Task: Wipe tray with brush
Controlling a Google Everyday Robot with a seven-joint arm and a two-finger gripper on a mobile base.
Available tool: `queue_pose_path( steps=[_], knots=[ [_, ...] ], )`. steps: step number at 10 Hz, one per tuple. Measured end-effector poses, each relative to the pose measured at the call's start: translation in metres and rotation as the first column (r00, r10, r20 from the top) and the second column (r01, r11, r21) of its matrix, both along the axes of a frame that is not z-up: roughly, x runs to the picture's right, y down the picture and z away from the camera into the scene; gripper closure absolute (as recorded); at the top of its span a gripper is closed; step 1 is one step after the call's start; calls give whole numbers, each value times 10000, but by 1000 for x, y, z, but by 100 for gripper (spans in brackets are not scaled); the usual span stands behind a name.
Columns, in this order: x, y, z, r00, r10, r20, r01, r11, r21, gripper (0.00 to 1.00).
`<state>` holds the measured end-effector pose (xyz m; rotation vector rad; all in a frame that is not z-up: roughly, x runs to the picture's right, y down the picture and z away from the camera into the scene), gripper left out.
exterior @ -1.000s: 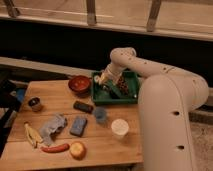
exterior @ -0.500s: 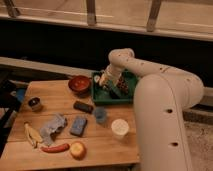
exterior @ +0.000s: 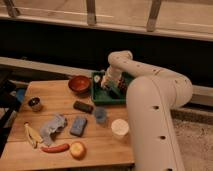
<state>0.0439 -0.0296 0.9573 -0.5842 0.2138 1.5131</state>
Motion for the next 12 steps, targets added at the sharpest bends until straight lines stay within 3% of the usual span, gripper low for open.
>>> queue_pose_path(
  steps=[4, 12],
  knots=[
    [-1, 15, 23, 9999, -143, 2, 143, 9992, -373, 35],
    [-12, 37, 42, 9995, -265, 146, 277, 9957, -880, 36]
  ],
)
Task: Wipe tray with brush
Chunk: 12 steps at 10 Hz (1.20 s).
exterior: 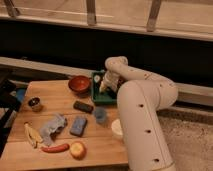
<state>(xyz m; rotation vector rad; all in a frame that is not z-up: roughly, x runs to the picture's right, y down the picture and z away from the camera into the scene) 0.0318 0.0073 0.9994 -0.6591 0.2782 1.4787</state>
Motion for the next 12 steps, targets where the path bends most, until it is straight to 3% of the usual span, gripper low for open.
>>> queue_pose_path(
  steps=[7, 12],
  knots=[
    [6, 1, -4, 10000, -19, -35, 18, 9999, -136, 99],
    [6, 6, 3, 9999, 133, 77, -133, 9999, -89, 100]
  ],
)
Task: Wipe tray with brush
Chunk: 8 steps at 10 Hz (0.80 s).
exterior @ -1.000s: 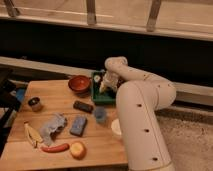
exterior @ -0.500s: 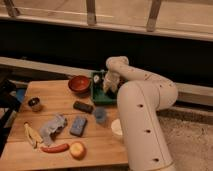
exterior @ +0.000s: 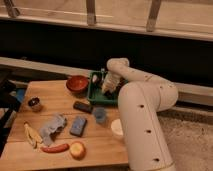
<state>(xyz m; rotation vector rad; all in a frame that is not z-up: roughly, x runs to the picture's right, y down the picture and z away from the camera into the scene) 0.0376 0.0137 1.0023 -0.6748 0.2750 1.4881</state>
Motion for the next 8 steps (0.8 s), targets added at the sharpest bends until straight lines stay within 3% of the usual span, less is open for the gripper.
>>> queue_pose_path(
  steps=[4, 6, 8],
  knots=[
    [-1, -4, -5, 9999, 87, 84, -88, 9999, 97, 100],
    [6, -26, -20, 9989, 430, 167, -437, 9980, 466, 100],
    [17, -59, -49, 9960, 875, 201, -889, 9926, 830, 100]
  ],
)
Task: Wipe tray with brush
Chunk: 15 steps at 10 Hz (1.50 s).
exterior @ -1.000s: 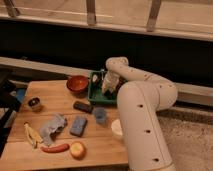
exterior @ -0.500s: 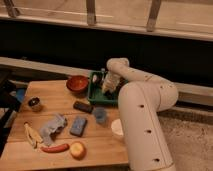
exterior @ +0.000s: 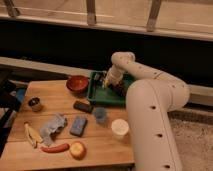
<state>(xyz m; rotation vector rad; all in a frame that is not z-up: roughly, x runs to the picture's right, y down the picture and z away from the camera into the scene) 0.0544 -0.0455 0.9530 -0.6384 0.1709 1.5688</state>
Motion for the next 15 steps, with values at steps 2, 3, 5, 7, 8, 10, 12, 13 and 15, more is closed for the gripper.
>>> queue_pose_path(
  steps=[2, 3, 5, 7, 8, 10, 12, 13, 15],
  knots=[
    [11, -23, -22, 9996, 241, -149, -237, 9995, 221, 100],
    [17, -31, -32, 9992, 217, -330, -209, 9994, 265, 100],
    [22, -31, -40, 9983, 104, -572, -95, 9998, 161, 100],
    [35, -13, -54, 9967, 113, -803, -118, 9999, -59, 100],
    [41, -3, -63, 9959, 204, -885, -216, 9997, -136, 100],
    [55, 24, -85, 9932, 375, -1100, -424, 9982, -419, 100],
    [51, 38, -94, 9922, 376, -1185, -457, 9967, -665, 100],
    [56, 43, -96, 9901, 404, -1344, -512, 9956, -782, 100],
    [67, 44, -92, 9840, 558, -1692, -692, 9948, -745, 100]
  ],
)
